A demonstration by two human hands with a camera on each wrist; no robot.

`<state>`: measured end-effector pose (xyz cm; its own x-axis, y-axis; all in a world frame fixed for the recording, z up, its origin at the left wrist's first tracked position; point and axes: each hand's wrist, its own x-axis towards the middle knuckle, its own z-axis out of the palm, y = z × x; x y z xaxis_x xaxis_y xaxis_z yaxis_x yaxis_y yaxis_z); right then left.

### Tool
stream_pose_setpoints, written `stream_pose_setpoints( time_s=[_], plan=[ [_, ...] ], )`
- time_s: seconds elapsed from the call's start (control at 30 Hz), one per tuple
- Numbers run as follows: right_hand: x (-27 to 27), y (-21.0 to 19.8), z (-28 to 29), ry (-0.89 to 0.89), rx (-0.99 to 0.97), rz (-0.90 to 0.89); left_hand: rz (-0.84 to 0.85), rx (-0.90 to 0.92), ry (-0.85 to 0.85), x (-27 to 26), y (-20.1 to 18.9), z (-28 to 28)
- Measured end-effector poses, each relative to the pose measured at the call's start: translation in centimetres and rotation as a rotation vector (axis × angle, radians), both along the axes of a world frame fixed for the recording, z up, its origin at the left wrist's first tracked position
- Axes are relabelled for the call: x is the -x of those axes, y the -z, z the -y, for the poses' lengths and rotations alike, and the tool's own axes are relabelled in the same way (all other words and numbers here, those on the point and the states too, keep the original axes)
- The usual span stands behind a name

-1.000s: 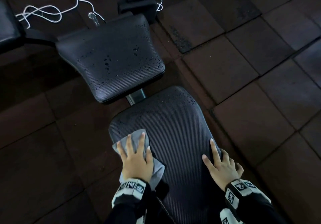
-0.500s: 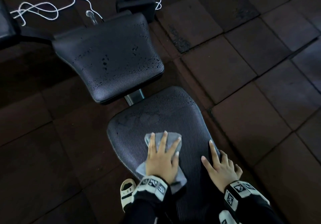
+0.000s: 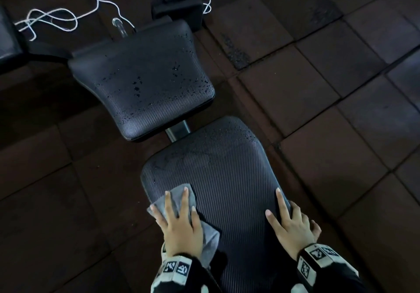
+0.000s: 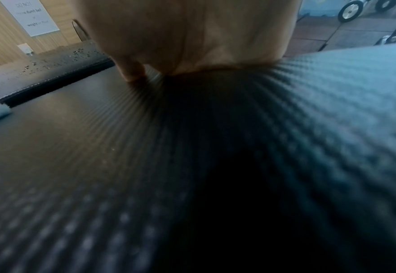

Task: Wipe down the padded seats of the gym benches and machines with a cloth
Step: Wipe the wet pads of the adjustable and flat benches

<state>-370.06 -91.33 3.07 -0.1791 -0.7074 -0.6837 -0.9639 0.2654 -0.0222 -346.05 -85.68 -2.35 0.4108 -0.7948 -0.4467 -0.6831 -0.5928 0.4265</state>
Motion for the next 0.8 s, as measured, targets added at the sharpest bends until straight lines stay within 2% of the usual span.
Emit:
stream_pose_setpoints(
  time_s=[0.17,0.23,0.3,0.4,0.5,0.6,0.67,0.8],
  plan=[
    [0.1,0.2,0.0,-0.011,0.023,0.008,0.105,-0.028,-0.216,-4.6,0.9,5.6],
    [0.1,0.3,0.0,-0.013,0.027,0.015,0.127,-0.15,-0.255,-6.2,1.3,8.4],
    [0.2,0.5,-0.1,-0.019,0.036,0.013,0.188,-0.26,-0.146,-7.2,2.9,11.0],
    [0.2,0.6,-0.1,-0.032,0.042,0.013,0.228,-0.299,0.235,-6.4,4.9,14.0],
    [0.3,0.4,-0.1,-0.027,0.033,0.025,0.189,-0.182,0.477,-2.5,3.6,14.2],
    [0.3,0.2,-0.1,-0.02,0.025,0.033,0.138,-0.09,0.619,-1.4,2.0,11.1],
    [0.3,0.2,-0.1,-0.013,0.027,0.032,0.13,-0.07,0.635,-2.9,2.5,8.1],
    [0.1,0.0,0.0,-0.011,0.008,0.029,0.269,-0.148,0.766,-7.6,2.7,4.8]
  ],
)
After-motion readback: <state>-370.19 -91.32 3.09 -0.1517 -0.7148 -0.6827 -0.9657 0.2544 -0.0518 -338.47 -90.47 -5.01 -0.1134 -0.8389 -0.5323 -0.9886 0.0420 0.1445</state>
